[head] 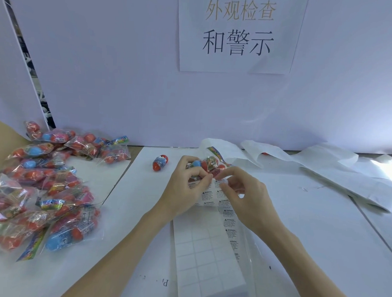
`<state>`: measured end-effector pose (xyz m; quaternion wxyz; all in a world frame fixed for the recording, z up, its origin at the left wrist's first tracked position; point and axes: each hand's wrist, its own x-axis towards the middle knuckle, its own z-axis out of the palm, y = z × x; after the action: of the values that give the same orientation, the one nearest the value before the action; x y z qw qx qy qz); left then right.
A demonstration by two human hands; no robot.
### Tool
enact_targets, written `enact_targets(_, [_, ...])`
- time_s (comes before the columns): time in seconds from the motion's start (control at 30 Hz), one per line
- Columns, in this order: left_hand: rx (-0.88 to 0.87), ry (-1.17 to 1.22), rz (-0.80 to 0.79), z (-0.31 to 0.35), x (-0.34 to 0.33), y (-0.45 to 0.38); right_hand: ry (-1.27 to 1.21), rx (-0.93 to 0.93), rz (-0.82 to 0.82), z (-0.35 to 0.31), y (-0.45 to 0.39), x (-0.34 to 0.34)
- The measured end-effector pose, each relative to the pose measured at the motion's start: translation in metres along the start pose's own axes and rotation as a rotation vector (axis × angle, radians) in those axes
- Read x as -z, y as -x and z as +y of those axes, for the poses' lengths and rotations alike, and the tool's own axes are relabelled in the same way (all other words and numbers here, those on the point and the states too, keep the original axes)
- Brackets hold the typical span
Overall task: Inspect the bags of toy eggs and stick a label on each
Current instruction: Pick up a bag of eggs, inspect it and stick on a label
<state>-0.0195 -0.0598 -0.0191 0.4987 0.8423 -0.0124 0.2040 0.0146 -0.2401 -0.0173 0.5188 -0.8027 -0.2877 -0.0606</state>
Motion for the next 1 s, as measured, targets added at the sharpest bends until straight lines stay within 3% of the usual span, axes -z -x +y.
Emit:
enact_targets(0.57, [0.074,0.015,0.017,-0.001,0.003,-0.002,-0.028,-0.023,0.047,-0.007,0.000,0.002])
enact_targets(0.63, [0.098,0.030,0.027,-0.003,0.003,-0.003,-0.133,-0.074,0.101,-0.011,-0.002,0.005])
enact_targets(0.77, [0.131,0.082,0.049,-0.003,0.004,-0.004,-0.582,-0.292,0.201,-0.017,-0.006,0.020])
enact_targets(1.0, [0.108,0.320,0.105,0.008,0.005,0.000,-0.682,-0.361,0.189,-0.013,-0.009,0.023])
